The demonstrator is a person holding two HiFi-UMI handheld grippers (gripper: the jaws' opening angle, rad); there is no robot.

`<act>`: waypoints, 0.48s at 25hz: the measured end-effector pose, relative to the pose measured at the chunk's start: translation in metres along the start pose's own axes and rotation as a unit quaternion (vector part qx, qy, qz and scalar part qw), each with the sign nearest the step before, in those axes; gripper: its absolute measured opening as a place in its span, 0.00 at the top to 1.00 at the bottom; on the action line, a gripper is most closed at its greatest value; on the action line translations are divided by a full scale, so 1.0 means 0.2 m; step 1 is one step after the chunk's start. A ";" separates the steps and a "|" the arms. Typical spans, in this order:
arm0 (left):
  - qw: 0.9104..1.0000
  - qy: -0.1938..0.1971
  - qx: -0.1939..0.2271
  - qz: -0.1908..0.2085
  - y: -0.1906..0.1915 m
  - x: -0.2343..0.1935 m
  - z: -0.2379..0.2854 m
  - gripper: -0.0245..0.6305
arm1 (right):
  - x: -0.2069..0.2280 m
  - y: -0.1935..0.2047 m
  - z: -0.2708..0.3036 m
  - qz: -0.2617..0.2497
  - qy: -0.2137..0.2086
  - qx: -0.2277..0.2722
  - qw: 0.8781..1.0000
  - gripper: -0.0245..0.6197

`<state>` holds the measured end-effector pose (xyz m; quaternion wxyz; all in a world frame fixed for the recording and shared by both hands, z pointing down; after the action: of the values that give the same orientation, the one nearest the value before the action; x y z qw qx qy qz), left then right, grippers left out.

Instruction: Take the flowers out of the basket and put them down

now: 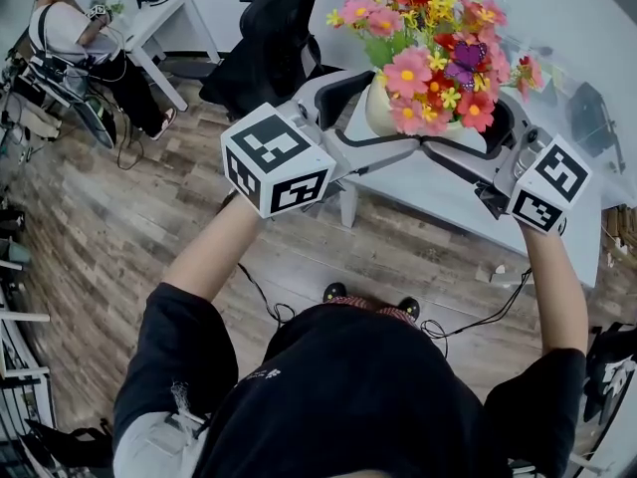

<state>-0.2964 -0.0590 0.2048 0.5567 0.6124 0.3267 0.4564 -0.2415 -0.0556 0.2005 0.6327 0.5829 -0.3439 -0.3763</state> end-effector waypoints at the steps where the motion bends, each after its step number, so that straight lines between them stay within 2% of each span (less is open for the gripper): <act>1: 1.000 0.001 0.000 0.000 0.01 0.00 0.00 0.30 | 0.00 0.00 0.00 0.000 0.001 0.000 1.000 0.28; 12: 1.000 0.009 -0.001 0.002 0.03 -0.02 0.00 0.30 | 0.02 0.03 0.02 0.005 0.009 0.003 1.000 0.28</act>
<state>-0.2986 -0.0646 0.2094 0.5533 0.6084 0.3303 0.4633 -0.2435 -0.0601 0.2059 0.6358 0.5864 -0.3423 -0.3670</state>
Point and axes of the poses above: the fingertips, and each gripper's own axes: z forward along the fingers, x to its right, y out of its underside, the point moved 1 cm from there along -z, backward along the fingers, and after that the axes turned 8 degrees about z, right-handed, at the moved point
